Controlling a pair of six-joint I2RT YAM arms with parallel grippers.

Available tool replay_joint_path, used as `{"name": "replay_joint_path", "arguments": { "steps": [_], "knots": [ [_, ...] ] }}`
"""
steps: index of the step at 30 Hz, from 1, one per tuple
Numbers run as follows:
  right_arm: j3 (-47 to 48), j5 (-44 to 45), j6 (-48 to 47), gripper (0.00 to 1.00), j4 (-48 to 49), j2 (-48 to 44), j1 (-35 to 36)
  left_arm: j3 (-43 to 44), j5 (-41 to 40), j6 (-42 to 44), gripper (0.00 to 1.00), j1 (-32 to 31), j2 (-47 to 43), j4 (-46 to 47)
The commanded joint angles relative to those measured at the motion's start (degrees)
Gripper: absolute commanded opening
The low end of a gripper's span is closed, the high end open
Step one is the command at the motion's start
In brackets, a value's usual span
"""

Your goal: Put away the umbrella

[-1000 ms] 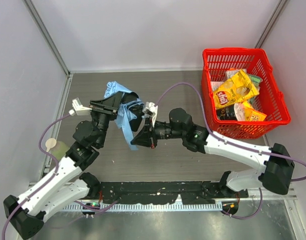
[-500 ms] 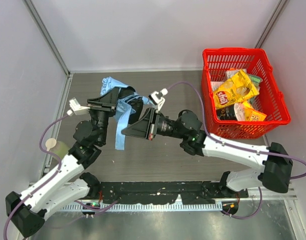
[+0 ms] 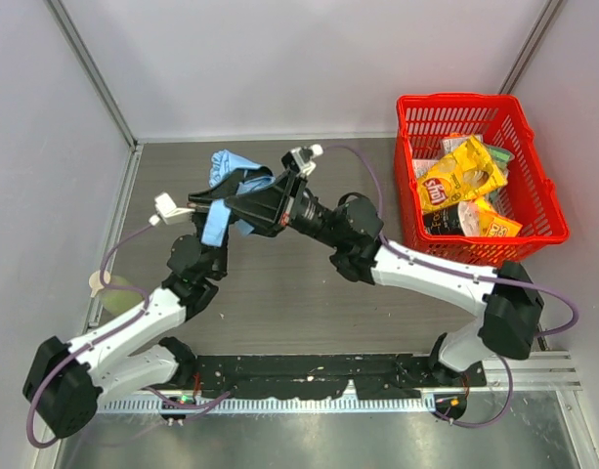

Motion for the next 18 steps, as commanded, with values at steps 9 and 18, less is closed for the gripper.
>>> {"name": "replay_joint_path", "arguments": {
  "steps": [9, 18],
  "knots": [
    [-30.67, 12.92, -10.87, 0.01, 5.39, -21.37, 1.88, 5.66, -6.43, -3.85, 0.00, 1.05, -0.14, 2.91],
    [-41.67, 17.68, -6.82, 0.01, 3.73, -23.92, -5.05, 7.24, -0.19, -9.84, 0.00, 0.97, -5.93, -5.61]
  ]
}}
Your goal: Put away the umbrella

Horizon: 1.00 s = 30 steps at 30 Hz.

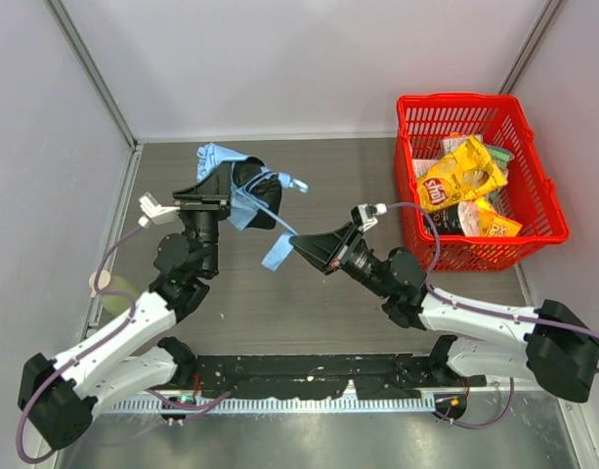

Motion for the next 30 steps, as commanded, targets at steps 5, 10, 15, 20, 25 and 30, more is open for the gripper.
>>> {"name": "replay_joint_path", "arguments": {
  "steps": [5, 10, 15, 20, 25, 30],
  "knots": [
    [1.54, 0.12, -10.37, 0.01, -17.76, -5.27, -6.79, 5.41, 6.98, -3.39, 0.00, 0.27, -6.67, -8.57],
    [14.89, -1.04, -27.87, 0.01, -44.58, -3.35, -7.49, 4.98, 9.19, -3.38, 0.00, 0.36, -8.61, -12.54],
    [17.29, -7.51, -32.81, 0.01, -51.30, 1.49, -7.49, 4.00, 9.10, -2.86, 0.00, 0.27, -9.40, -10.69],
    [20.18, -6.58, -42.10, 0.01, -62.62, 4.92, -7.40, 6.81, 10.85, -1.72, 0.00, 0.27, -9.31, -13.41],
    [16.26, -13.85, -42.13, 0.01, -51.55, 4.92, -6.70, 5.24, 9.80, -4.69, 0.00, 0.27, -9.40, -10.62],
    [14.48, -13.17, -41.33, 0.01, -31.66, 7.73, 0.83, 2.86, 9.98, -11.55, 0.00, 0.36, -5.02, -1.92]
  ]
}}
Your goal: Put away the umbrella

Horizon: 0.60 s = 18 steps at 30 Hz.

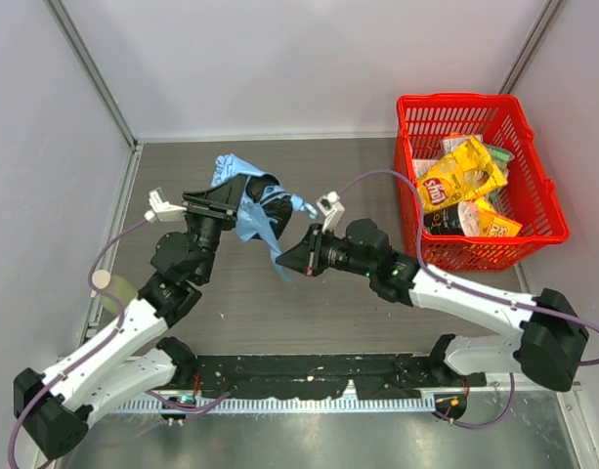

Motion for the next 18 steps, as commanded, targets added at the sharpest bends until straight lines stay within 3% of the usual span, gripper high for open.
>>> {"name": "replay_joint_path", "arguments": {
  "steps": [1, 6, 11, 16, 18],
  "knots": [
    [-1.65, -0.27, -1.91, 0.01, 18.06, 2.94, 6.80, 0.92, -0.86, -8.47, 0.00, 0.38, 2.66, 17.85],
    [-10.26, 11.48, -5.66, 0.01, 42.72, 4.44, 10.59, 0.21, 0.45, -17.69, 0.00, 0.38, 5.13, 20.77],
    [-17.65, 23.29, -15.07, 0.01, 52.53, 6.81, 10.07, 0.74, 2.82, -26.84, 0.00, 0.12, 2.59, 11.57],
    [-18.27, 18.38, -14.21, 0.01, 52.72, 7.79, 2.61, 4.87, 3.62, -26.85, 0.00, 0.20, -3.38, -3.83],
    [-17.14, 10.42, -12.46, 0.01, 52.28, 7.96, -1.35, 5.04, 3.27, -25.37, 0.00, 0.20, -5.14, -5.42]
  ]
}}
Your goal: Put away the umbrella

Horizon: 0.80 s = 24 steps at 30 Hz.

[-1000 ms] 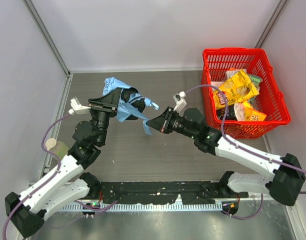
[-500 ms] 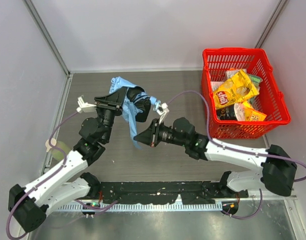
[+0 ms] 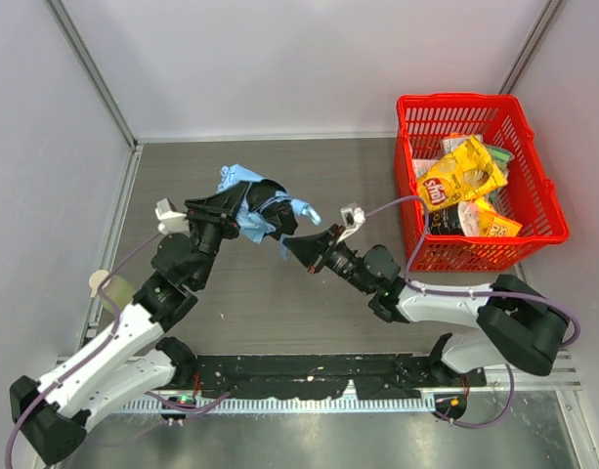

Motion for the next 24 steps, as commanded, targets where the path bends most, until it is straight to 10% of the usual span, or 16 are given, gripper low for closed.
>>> {"name": "replay_joint_path", "arguments": {
  "steps": [1, 24],
  "knots": [
    [1.77, -12.61, 0.81, 0.01, 1.19, 0.33, -7.78, 5.72, -0.53, -1.65, 0.00, 0.20, -5.74, -2.01],
    [12.59, -17.71, 8.58, 0.01, -23.98, -7.90, 10.66, 5.72, -3.00, 20.23, 0.00, -0.24, 0.23, 3.96]
  ]
}}
